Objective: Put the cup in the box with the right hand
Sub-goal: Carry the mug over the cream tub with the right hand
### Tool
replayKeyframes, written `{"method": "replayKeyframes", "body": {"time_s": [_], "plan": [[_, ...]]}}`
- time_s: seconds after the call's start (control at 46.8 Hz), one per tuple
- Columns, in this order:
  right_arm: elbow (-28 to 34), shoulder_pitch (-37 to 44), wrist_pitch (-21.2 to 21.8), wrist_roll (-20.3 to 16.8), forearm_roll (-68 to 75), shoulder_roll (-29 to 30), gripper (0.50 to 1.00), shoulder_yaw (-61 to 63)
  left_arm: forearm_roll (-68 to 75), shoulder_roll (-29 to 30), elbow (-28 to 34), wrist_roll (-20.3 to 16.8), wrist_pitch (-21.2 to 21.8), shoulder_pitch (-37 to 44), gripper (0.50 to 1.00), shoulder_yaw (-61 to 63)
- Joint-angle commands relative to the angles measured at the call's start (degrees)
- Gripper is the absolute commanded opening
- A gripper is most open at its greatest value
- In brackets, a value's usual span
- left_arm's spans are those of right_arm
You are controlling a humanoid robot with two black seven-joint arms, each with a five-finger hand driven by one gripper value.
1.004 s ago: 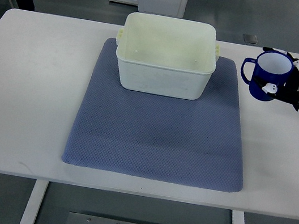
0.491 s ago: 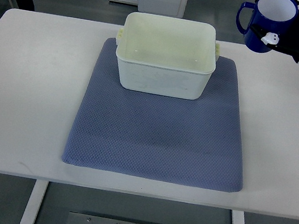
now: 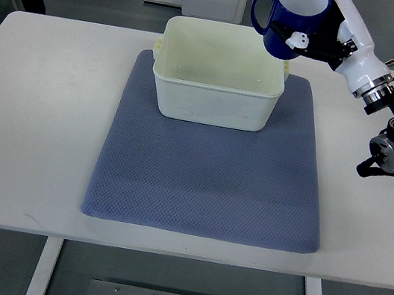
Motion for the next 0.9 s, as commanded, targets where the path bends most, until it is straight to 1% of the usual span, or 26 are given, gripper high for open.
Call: {"method": "replayKeyframes", "body": {"time_s": [0.0,0.299,0.534,0.726,0.876], "plan": [[-1.06,0.34,-0.08,0.00,-0.14,1.60,0.500,-0.29,0.00,0.00,0.01,-0.02,0.03,-0.01,1.000,0.00],[-5.37,0.34,-1.66,0.00,-0.49,7.66,0.500,-0.73,0.00,0.00,0.01,0.07,-0.05,-0.01,1.000,0.00],[-8.71,0.78,-5.35,0.00,-0.49,12.49,0.500,-4.42,0.00,0.00,0.01,-0.02,-0.05,-0.01,1.000,0.00],[-12.93,0.78,-7.55,0.00,-0.23,16.27,0.500,-4.42,0.00,0.00,0.01,0.07,-0.05,-0.09,1.000,0.00],[-17.76,0.96,-8.70,0.00,0.04,18.73,0.500,-4.16,0.00,0.00,0.01,-0.02,0.04,-0.01,1.000,0.00]]}}
